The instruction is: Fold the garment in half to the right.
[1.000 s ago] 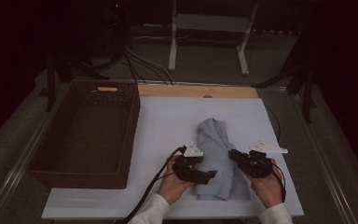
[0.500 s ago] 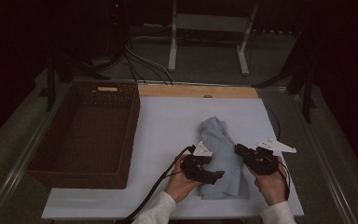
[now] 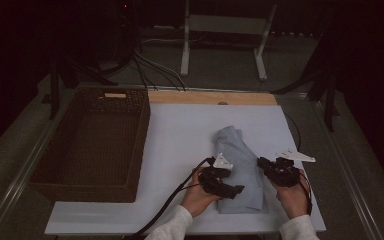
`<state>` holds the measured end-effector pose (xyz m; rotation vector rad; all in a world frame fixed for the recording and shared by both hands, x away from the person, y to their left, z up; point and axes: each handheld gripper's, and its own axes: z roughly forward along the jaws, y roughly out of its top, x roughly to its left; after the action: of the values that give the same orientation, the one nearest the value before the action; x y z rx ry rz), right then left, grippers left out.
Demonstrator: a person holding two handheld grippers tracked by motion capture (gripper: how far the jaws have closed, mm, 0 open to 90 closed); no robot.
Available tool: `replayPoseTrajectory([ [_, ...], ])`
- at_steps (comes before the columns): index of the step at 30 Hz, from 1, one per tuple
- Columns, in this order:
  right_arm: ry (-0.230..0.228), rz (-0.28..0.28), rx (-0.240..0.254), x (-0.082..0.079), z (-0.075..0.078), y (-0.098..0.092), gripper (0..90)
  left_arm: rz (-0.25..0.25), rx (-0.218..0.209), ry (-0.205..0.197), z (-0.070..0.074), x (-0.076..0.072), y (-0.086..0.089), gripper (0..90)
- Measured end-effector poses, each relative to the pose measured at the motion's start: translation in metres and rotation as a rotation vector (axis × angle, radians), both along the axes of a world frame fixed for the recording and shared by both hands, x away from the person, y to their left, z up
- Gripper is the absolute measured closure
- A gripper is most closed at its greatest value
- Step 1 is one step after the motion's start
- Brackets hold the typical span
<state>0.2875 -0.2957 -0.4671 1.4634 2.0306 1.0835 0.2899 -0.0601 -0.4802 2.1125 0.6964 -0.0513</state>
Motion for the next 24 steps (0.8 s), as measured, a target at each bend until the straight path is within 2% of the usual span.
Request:
replayPoseTrajectory([
  [3, 0.009, -0.006, -0.016, 0.002, -0.004, 0.000, 82.4, -0.003, 0.003, -0.007, 0.001, -0.001, 0.001, 30.8],
  [5, 0.016, -0.005, -0.028, 0.002, -0.006, 0.000, 82.2, 0.001, -0.011, -0.016, 0.003, -0.002, 0.003, 29.3],
  [8, 0.027, -0.017, -0.040, 0.003, -0.009, -0.001, 82.1, 0.027, -0.023, -0.021, 0.006, -0.001, 0.010, 26.5],
  [11, 0.036, -0.024, -0.037, 0.003, -0.010, -0.002, 82.0, 0.057, -0.006, -0.034, 0.005, 0.001, 0.019, 24.0],
  [12, 0.035, -0.024, -0.039, 0.003, -0.010, -0.001, 81.9, 0.064, -0.013, -0.023, 0.004, 0.002, 0.021, 24.0],
  [17, 0.030, -0.027, -0.047, 0.002, -0.009, 0.000, 79.5, 0.082, 0.017, -0.001, -0.006, 0.004, 0.028, 21.1],
  [20, 0.025, -0.036, -0.052, 0.000, -0.008, 0.002, 64.8, 0.077, 0.025, 0.002, -0.009, 0.004, 0.027, 21.0],
  [21, 0.024, -0.043, -0.045, -0.001, -0.007, 0.002, 58.2, 0.077, 0.021, 0.004, -0.009, 0.004, 0.027, 20.8],
  [24, 0.013, -0.031, -0.015, -0.005, -0.003, 0.000, 46.0, 0.080, 0.011, 0.007, -0.008, 0.004, 0.027, 19.6],
])
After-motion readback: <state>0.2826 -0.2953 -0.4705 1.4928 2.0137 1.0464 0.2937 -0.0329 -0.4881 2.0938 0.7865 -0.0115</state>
